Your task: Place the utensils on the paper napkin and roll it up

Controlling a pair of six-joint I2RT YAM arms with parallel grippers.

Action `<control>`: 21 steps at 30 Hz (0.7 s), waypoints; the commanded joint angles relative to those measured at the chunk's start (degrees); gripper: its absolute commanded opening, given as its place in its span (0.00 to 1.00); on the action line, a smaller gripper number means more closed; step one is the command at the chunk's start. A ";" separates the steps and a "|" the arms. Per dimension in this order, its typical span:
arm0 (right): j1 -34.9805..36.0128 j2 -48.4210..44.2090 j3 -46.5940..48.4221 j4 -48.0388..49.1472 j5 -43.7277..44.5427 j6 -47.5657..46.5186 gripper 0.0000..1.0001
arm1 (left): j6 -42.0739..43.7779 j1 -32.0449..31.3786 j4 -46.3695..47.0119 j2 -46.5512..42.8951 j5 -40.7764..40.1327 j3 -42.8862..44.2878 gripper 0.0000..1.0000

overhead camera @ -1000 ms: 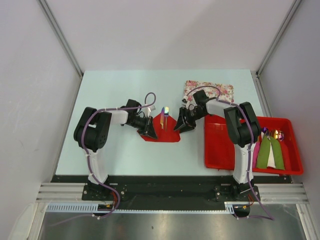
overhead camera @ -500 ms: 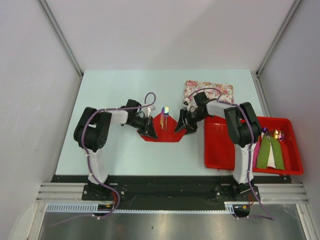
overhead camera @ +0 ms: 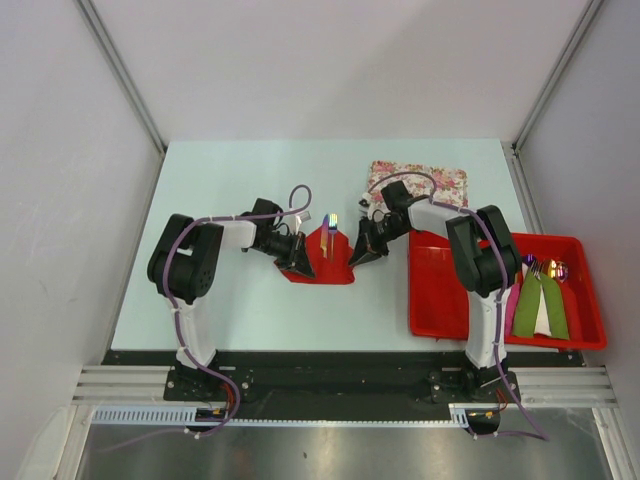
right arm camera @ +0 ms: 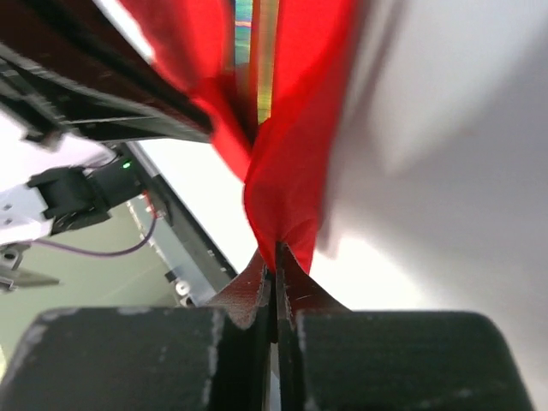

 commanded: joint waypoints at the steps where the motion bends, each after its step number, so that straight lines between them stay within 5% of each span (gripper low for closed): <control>1: 1.68 0.13 3.55 3.60 -5.51 2.82 0.00 | 0.04 -0.22 2.73 0.92 -3.15 0.81 0.13; 21: 7.66 5.14 4.96 18.19 -8.77 17.14 0.01 | 0.13 -0.22 2.47 1.35 -2.89 0.99 0.12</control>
